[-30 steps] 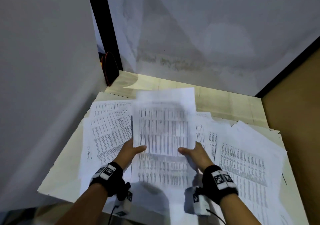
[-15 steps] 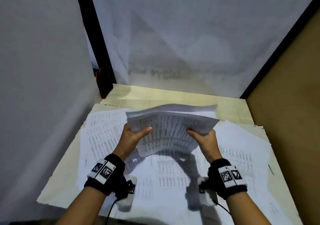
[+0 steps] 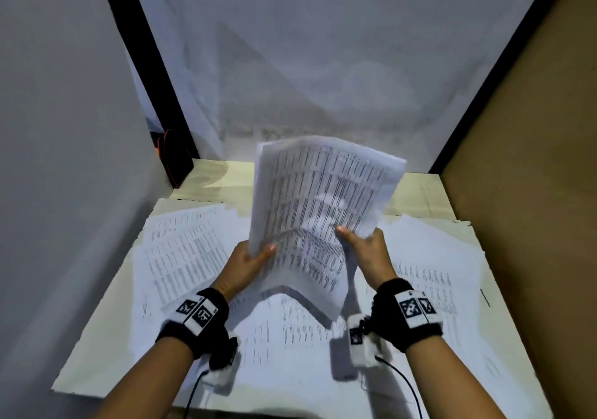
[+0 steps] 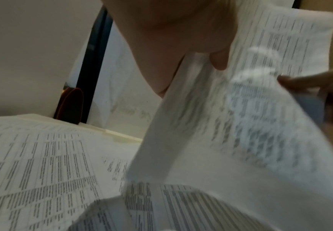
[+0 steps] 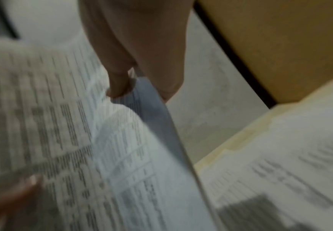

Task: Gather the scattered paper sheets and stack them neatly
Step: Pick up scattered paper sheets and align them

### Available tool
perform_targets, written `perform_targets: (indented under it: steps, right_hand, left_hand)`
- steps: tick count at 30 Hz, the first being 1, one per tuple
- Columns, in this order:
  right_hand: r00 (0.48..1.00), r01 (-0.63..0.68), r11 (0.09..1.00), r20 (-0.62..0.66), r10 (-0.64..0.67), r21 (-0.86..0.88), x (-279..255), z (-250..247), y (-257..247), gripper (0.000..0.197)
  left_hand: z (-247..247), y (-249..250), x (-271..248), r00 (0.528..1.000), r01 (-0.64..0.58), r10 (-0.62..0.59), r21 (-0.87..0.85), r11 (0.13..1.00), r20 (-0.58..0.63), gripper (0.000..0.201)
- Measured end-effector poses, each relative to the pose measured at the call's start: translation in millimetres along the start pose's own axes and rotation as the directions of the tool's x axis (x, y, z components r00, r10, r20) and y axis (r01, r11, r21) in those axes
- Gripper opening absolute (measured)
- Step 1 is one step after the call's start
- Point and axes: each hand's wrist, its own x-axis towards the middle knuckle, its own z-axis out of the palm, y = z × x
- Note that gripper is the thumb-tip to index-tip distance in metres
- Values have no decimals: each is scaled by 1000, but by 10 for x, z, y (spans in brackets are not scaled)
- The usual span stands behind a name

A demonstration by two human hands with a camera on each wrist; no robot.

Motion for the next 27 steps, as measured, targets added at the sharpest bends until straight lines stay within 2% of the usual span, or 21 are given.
perform_targets:
  steps: [2,3,4,6,8,11,12,13,16,18,21,24,27]
  right_hand:
    - [999,-16,1000,46,15,26,21,-171,-9,22]
    - [996,-60,998,71,58,36,62,-314,93,24]
    - [990,-126,991,66,123,35,96,-467,229,33]
    - [958,-277,959,-98,271,-57,185,-894,678,46]
    - [862,-466,865,-318,396,-185,174,-1401,1107,53]
    - [661,-721,647,-529,532,-250,41,-1965,1527,67]
    - [623,-752,615,-560,546,-238,3,-2038,1584,71]
    - [615,-755,620,-559,556,-214,-32,-2047,1606,73]
    - [662,-694,712,-482,574,-105,-33,-1904,1659,74]
    - [690,-667,743,-419,590,-53,-2,-1795,1686,70]
    - [753,-589,807,-387,532,-35,48,-1730,1750,53]
    - [796,-559,819,-355,490,-125,44,-1721,1713,40]
    - [825,-509,824,-413,385,-249,45,-1819,1580,31]
  left_hand:
    - [45,-56,-2,999,28,-27,44,999,-16,26]
    - [73,-112,28,999,42,-41,55,998,-26,23]
    - [82,-191,43,997,66,-64,69,995,-36,21]
    - [98,-394,105,991,127,-122,103,987,-59,26]
    - [106,-576,140,983,175,-166,149,973,-74,31]
    - [143,-790,123,976,218,-209,237,947,-62,38]
    - [167,-858,113,970,244,-235,240,940,-63,38]
    - [200,-929,100,962,272,-265,235,933,-62,37]
    - [296,-1024,75,932,363,-357,179,914,-66,31]
    - [349,-1029,81,925,381,-375,167,909,-64,27]
    - [383,-1021,111,925,379,-374,152,913,-64,25]
    - [402,-1012,115,918,396,-390,135,908,-69,26]
    - [391,-1012,99,922,388,-381,142,911,-71,28]
